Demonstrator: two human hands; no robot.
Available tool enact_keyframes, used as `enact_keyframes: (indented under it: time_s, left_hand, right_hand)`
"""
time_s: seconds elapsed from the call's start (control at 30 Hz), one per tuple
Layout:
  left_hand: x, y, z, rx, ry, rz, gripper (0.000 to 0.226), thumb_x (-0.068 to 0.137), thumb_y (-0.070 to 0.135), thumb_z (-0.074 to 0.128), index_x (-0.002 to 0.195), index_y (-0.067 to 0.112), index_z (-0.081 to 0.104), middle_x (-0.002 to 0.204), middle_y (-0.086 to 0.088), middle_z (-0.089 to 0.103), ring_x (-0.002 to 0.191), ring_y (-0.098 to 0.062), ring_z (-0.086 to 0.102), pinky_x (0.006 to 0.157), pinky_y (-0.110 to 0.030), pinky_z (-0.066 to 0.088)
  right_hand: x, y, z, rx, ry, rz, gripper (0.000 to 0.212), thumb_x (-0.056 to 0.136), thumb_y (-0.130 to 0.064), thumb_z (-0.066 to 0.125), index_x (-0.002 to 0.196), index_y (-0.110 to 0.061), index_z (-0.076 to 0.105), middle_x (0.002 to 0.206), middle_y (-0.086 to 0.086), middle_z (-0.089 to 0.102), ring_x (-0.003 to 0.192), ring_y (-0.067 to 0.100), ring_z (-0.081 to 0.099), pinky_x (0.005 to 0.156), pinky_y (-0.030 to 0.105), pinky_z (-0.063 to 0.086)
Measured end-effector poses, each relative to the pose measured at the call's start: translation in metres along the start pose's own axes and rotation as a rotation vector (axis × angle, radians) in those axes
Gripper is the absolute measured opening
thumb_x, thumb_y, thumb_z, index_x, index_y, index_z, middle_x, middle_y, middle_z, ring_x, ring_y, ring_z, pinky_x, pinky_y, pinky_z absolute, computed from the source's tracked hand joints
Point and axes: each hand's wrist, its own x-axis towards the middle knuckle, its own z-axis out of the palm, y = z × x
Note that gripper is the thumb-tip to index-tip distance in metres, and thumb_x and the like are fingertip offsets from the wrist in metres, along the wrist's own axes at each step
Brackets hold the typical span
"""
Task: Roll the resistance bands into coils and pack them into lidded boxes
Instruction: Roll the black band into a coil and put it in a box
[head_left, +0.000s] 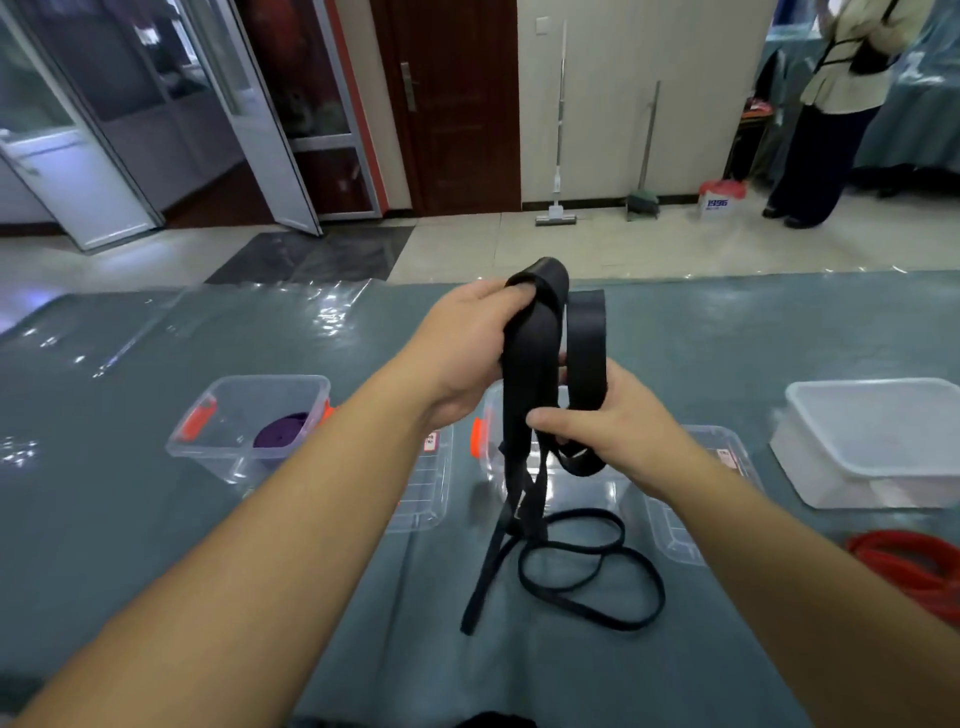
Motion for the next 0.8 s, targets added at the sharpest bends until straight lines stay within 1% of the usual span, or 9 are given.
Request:
enact_keyframes:
  time_s: [0.1, 0.17, 0.23, 0.37, 0.47, 0.53, 0.63, 0.7, 0.8]
  left_hand:
    - [-0.001, 0.003, 0.011, -0.060, -0.013, 0.000, 0.019, 0.107, 0.017, 0.055, 0.106, 0.007, 0.071, 0.080, -0.005, 0.075, 0.070, -0.013, 0.070, 0.070, -0.032, 0.057]
    - [-0.002, 0.005, 0.014, -0.101, -0.048, 0.004, 0.017, 0.106, 0.015, 0.057, 0.100, 0.008, 0.071, 0.079, -0.004, 0.074, 0.069, -0.013, 0.069, 0.067, -0.028, 0.058]
    - [-0.001, 0.004, 0.015, -0.065, -0.109, 0.026, 0.015, 0.105, 0.015, 0.058, 0.104, 0.008, 0.071, 0.085, -0.004, 0.074, 0.077, -0.013, 0.070, 0.071, -0.026, 0.057]
    - [0.005, -0.012, -0.006, 0.042, -0.261, 0.099, 0.013, 0.101, 0.020, 0.061, 0.105, 0.015, 0.072, 0.091, 0.005, 0.073, 0.082, -0.006, 0.066, 0.078, -0.022, 0.048]
    - [0.009, -0.038, -0.031, -0.056, -0.354, -0.052, 0.022, 0.093, 0.035, 0.065, 0.105, 0.020, 0.076, 0.093, 0.005, 0.065, 0.086, -0.008, 0.062, 0.082, -0.025, 0.050]
    - [0.017, -0.067, -0.045, -0.070, -0.271, -0.180, 0.020, 0.097, 0.034, 0.064, 0.101, 0.018, 0.075, 0.091, 0.003, 0.065, 0.081, -0.011, 0.063, 0.077, -0.025, 0.052]
    - [0.028, -0.125, -0.058, 0.219, -0.018, -0.350, 0.011, 0.101, 0.021, 0.064, 0.093, 0.015, 0.069, 0.086, -0.002, 0.063, 0.071, -0.013, 0.058, 0.064, -0.023, 0.048]
    - [0.027, -0.165, -0.063, 0.426, 0.039, -0.473, 0.010, 0.099, 0.018, 0.063, 0.091, 0.015, 0.067, 0.087, -0.003, 0.064, 0.075, -0.016, 0.058, 0.067, -0.026, 0.047]
    - [0.022, -0.211, -0.060, 0.483, 0.023, -0.599, 0.012, 0.100, 0.023, 0.062, 0.098, 0.015, 0.070, 0.096, -0.006, 0.066, 0.087, -0.020, 0.059, 0.079, -0.028, 0.048]
  right_hand:
    - [0.002, -0.006, 0.005, -0.015, 0.043, -0.032, 0.030, 0.080, -0.025, 0.089, 0.103, -0.023, 0.070, 0.078, -0.010, 0.074, 0.071, 0.007, 0.069, 0.067, 0.025, 0.054]
    - [0.002, -0.008, 0.002, -0.033, 0.114, -0.031, 0.022, 0.084, -0.027, 0.085, 0.091, -0.012, 0.071, 0.063, -0.001, 0.065, 0.057, 0.012, 0.061, 0.058, 0.029, 0.051]
    - [0.002, -0.010, -0.005, -0.066, 0.138, -0.034, 0.028, 0.088, -0.028, 0.082, 0.085, -0.003, 0.069, 0.057, 0.007, 0.059, 0.052, 0.018, 0.056, 0.054, 0.033, 0.048]
    - [0.001, -0.010, -0.018, -0.036, 0.181, -0.032, 0.025, 0.091, -0.021, 0.078, 0.075, -0.004, 0.067, 0.050, 0.003, 0.056, 0.046, 0.018, 0.051, 0.048, 0.029, 0.043]
    - [0.003, -0.004, -0.027, 0.016, 0.212, -0.018, 0.020, 0.093, -0.016, 0.074, 0.077, -0.006, 0.070, 0.044, -0.001, 0.053, 0.042, 0.016, 0.046, 0.045, 0.025, 0.039]
    - [0.002, -0.003, -0.035, 0.077, 0.207, -0.025, 0.010, 0.094, -0.016, 0.072, 0.095, -0.008, 0.078, 0.046, 0.000, 0.052, 0.043, 0.017, 0.045, 0.048, 0.025, 0.041]
    - [0.002, -0.001, -0.044, 0.121, 0.216, -0.028, 0.012, 0.095, -0.015, 0.071, 0.100, -0.016, 0.081, 0.046, 0.001, 0.048, 0.044, 0.018, 0.043, 0.051, 0.025, 0.041]
    - [0.002, 0.000, -0.048, 0.147, 0.193, -0.022, 0.013, 0.091, -0.019, 0.073, 0.100, -0.018, 0.082, 0.048, 0.004, 0.047, 0.045, 0.019, 0.042, 0.054, 0.028, 0.039]
    - [0.000, 0.000, -0.053, 0.224, 0.137, -0.019, 0.022, 0.085, -0.022, 0.070, 0.103, -0.017, 0.081, 0.056, 0.011, 0.042, 0.047, 0.021, 0.039, 0.056, 0.030, 0.036]
